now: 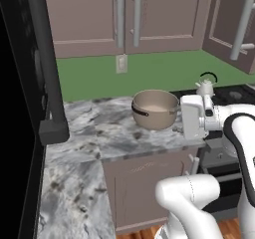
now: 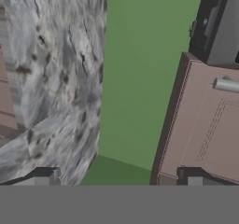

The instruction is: Pick the kettle from the cabinet and place it on a stove burner. Then pick the pot from the counter and place it on another stove burner. Finally, turn both burners on.

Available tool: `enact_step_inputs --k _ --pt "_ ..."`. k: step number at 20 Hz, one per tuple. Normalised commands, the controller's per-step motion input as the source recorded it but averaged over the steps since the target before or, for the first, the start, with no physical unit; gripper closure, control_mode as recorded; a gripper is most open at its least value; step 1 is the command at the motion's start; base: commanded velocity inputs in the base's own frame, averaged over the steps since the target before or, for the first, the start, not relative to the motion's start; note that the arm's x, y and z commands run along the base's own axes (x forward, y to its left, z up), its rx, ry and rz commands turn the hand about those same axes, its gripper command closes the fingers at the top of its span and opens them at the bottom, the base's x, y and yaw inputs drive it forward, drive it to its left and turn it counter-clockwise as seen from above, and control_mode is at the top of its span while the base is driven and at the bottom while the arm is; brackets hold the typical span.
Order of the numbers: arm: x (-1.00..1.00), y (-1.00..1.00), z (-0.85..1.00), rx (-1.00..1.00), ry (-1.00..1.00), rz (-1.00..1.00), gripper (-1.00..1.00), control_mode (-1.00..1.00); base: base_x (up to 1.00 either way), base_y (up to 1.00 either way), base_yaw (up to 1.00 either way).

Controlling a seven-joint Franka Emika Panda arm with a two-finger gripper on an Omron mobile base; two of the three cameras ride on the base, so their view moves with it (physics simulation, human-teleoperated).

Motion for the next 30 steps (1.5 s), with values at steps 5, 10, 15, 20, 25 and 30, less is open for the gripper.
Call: enact_step_inputs --k 5,10,15,20,25,30 --pt "0.0 0.0 0.0 0.0 0.0 0.0 -1.0 1.0 0.67 0.24 0.0" --pt "0.0 0.0 0.0 0.0 0.0 0.0 -1.0 1.0 0.59 0.05 0.0" --pt "0.0 0.0 0.0 0.0 0.0 0.0 -1.0 1.0 0.62 0.0 0.0" --pt "0.0 0.0 0.0 0.0 0.0 0.0 -1.0 1.0 0.56 0.01 0.0" --pt "0.0 0.0 0.0 0.0 0.0 0.0 -1.0 1.0 0.28 0.02 0.0" --pt "0.0 0.01 0.0 0.0 0.0 0.0 -1.0 -1.0 0.02 0.0 0.0"
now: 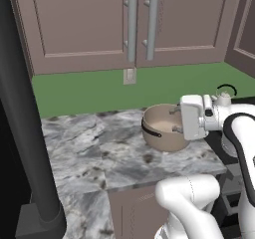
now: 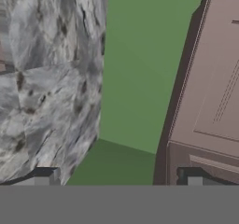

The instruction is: Pick the kettle from the cabinet and place it on a stove burner. Then pick the pot from the counter and place it on another stove burner. Finally, turn both burners on.

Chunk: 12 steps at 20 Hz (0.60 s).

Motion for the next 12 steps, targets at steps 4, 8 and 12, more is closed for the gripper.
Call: enact_step_inputs --k 4,8,12 --pt "-0.02 0.0 0.0 0.0 -0.01 0.0 -1.0 -1.0 0.0 0.0 0.0" --pt "-0.16 0.0 0.0 0.0 -0.03 -0.03 -1.0 -1.0 0.0 0.0 0.0" --pt "-0.24 0.0 0.0 0.0 -0.02 -0.06 -1.0 -1.0 0.0 0.0 0.0"
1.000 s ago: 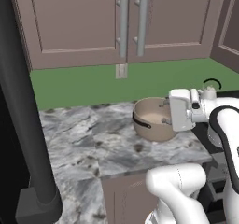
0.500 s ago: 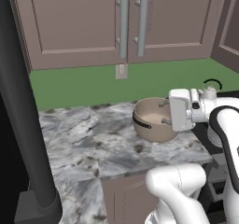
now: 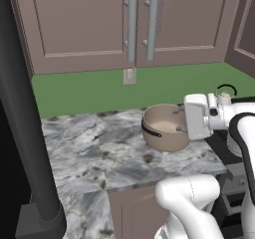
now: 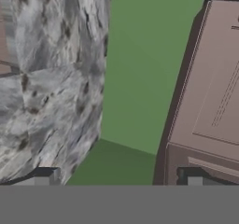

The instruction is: Pick the kettle from the cabinet and place it on a stove burner. Then pick the pot from the counter and place it on another stove burner. Finally, turn both burners on.

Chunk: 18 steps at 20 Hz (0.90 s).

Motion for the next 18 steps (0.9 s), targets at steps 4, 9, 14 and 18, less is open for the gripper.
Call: enact_step_inputs --k 4,9,14,18 --pt "-0.34 -0.03 0.0 0.0 0.0 -0.09 -1.0 -1.0 0.0 0.0 0.0" --pt "-0.38 -0.02 -0.04 0.0 0.0 -0.15 -1.0 -1.0 0.0 0.0 0.0" --pt "-0.15 0.0 -0.12 -0.06 0.0 -0.28 -1.0 -1.0 0.0 0.0 0.0" --pt "0.0 0.0 -0.21 -0.13 0.0 -0.34 -1.0 -1.0 0.0 0.0 0.0"
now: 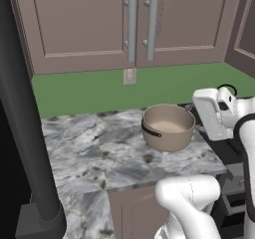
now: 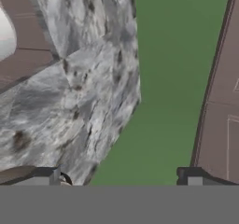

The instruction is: Pick the kettle from the cabinet and place it on a stove burner. Then pick the pot from the counter and place it on another stove burner. Finally, turn both burners on.

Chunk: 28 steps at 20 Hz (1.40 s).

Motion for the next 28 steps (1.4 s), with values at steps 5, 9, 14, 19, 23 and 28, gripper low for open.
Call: enact_step_inputs --k 5,9,14,19,23,28 --pt "0.03 0.0 -0.3 -0.14 0.04 -0.3 -1.0 -1.0 0.0 0.0 0.0" --pt "0.01 -0.03 -0.36 -0.09 0.05 -0.21 -1.0 -1.0 0.0 0.0 0.0" --pt "0.1 -0.02 -0.35 -0.06 0.02 -0.11 -1.0 -1.0 0.0 0.0 0.0" --pt "0.25 0.0 -0.27 -0.04 0.08 -0.1 -1.0 -1.0 0.0 0.0 0.0" --pt "0.33 0.0 -0.26 -0.04 0.06 -0.08 -1.0 -1.0 0.0 0.0 0.0" --pt "0.38 -0.02 -0.22 -0.02 0.02 -0.06 -1.0 -1.0 0.0 0.0 0.0"
